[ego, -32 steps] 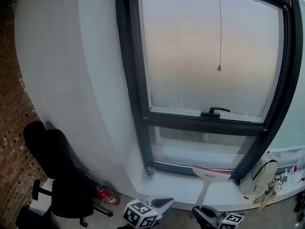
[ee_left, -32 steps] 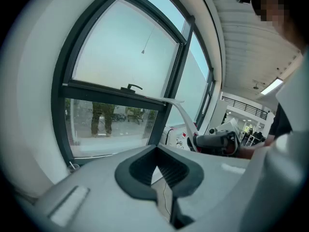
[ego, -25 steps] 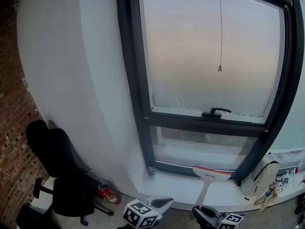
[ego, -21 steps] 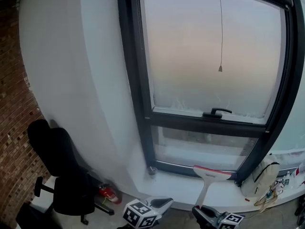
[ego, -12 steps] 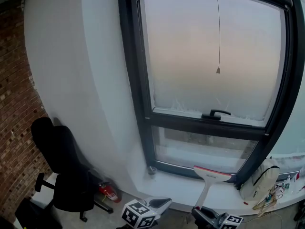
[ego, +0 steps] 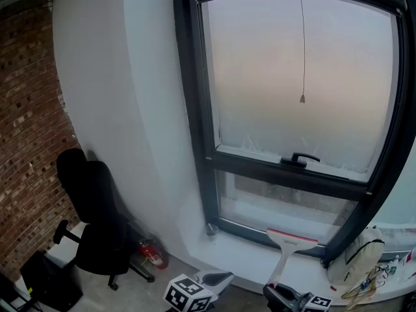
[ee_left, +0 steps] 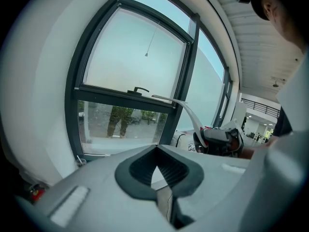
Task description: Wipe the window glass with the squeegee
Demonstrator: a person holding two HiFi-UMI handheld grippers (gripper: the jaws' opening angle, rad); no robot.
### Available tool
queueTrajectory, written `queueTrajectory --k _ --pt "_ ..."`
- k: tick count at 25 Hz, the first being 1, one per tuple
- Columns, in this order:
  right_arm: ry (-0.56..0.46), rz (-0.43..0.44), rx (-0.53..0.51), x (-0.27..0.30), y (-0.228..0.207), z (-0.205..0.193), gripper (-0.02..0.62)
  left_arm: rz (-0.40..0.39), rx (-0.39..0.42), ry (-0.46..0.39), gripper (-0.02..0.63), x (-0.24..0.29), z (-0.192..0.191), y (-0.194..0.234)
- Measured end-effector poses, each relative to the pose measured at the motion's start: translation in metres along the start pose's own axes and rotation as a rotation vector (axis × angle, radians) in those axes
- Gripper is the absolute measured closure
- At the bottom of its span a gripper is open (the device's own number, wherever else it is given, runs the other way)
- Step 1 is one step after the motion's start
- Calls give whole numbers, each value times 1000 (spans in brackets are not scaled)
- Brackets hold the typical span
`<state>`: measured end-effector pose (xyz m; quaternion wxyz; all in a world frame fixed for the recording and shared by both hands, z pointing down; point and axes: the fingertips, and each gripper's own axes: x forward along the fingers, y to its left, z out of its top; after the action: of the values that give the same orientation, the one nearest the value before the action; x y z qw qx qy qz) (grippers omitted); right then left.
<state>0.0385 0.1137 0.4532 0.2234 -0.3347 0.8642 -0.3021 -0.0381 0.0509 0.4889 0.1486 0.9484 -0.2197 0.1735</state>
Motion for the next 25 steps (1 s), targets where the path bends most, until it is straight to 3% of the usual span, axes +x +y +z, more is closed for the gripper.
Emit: queueTrajectory --k 5,12,20,25 --pt "-8 44 17 16 -6 12 497 33 17 19 606 -3 -3 9" --pt "16 69 -38 86 -26 39 472 42 37 -16 606 1 21 66" --pt "-2 80 -98 187 -50 82 483 -2 75 -80 606 13 70 148" --pt "-33 73 -135 245 -71 110 484 -37 112 -72 606 16 85 191"
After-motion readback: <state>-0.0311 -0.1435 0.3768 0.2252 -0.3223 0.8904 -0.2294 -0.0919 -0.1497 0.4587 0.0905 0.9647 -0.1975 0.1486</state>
